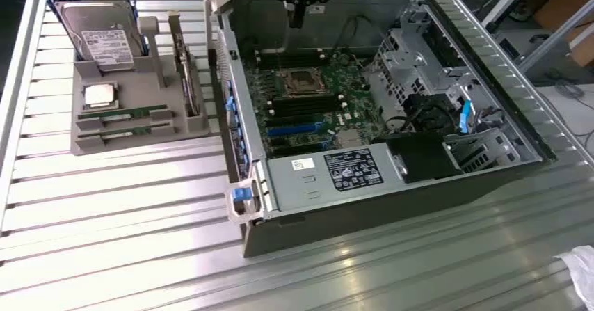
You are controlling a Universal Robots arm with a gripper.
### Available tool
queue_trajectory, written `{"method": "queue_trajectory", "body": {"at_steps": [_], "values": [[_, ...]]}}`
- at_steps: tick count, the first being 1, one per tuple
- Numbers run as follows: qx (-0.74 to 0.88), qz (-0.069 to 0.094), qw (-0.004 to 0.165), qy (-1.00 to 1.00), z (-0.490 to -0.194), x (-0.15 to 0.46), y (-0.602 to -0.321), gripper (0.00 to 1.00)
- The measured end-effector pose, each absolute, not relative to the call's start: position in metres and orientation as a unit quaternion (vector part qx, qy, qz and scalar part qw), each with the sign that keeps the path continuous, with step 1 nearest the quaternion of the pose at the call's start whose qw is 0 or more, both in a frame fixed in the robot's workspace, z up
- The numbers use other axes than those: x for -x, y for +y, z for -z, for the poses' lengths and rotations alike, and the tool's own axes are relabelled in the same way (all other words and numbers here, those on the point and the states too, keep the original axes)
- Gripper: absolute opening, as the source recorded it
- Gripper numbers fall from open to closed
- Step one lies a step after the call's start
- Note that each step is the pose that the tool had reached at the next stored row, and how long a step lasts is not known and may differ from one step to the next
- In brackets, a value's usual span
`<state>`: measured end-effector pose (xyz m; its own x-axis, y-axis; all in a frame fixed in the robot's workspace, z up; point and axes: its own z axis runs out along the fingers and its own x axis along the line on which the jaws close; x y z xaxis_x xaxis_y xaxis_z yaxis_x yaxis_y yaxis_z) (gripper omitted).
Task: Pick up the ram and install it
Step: 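Reach for the ram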
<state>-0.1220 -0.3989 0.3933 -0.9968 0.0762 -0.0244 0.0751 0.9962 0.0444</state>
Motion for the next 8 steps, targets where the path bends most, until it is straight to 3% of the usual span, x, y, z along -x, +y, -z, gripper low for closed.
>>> {"method": "queue_trajectory", "body": {"at_steps": [8], "values": [[-0.038,-0.022,0.013,0.999,-0.3933,0.1281,-0.3989,0.11]]}}
